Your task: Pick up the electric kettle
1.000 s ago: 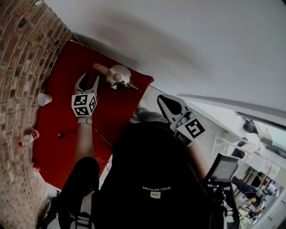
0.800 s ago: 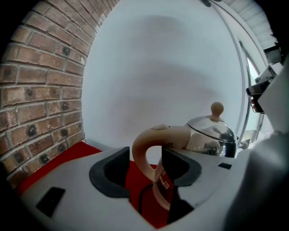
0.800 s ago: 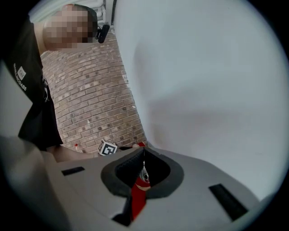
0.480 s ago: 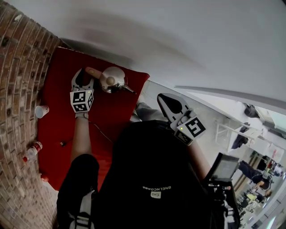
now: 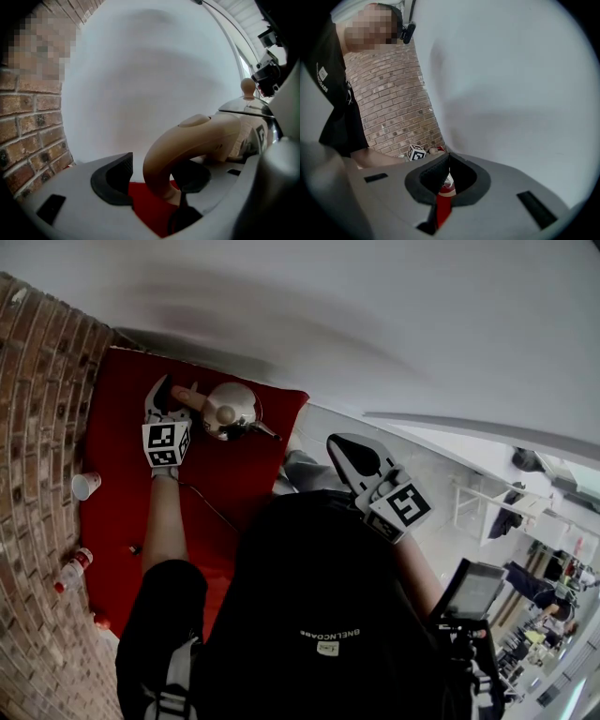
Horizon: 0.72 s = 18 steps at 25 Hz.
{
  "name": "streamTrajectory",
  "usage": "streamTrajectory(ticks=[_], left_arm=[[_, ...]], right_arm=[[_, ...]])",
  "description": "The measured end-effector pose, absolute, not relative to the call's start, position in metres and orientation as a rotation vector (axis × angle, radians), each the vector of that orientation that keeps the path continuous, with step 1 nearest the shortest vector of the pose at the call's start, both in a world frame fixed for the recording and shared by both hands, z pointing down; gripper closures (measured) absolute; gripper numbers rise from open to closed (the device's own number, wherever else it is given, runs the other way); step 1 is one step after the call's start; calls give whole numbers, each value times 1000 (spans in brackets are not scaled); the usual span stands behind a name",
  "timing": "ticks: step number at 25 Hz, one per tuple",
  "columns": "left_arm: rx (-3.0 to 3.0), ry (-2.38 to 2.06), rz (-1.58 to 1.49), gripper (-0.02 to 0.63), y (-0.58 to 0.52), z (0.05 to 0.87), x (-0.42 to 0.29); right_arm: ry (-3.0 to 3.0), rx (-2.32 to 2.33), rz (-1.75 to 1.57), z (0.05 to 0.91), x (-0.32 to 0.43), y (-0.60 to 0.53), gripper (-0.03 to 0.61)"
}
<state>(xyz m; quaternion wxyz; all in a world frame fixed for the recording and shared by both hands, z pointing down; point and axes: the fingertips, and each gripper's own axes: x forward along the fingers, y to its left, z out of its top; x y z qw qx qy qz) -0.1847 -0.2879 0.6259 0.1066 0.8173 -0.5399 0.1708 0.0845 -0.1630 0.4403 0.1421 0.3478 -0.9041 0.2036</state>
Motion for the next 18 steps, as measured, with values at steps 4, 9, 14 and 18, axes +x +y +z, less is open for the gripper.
streamTrajectory(ticks=[4, 9, 14, 18], left_arm=[[2425, -1605, 536, 379, -295, 628, -183], [2411, -1623, 527, 383, -299, 630, -182], [2433, -1618, 543, 463, -296, 629, -178], [2424, -1629, 539, 515, -293, 629, -177]], right_arm=[[-2605, 1002, 593, 442, 85, -163, 571], [-2603, 999, 594, 443, 85, -163, 571], [-2608, 991, 593, 443, 84, -162, 571], [-2614, 984, 592, 442, 83, -161, 571]])
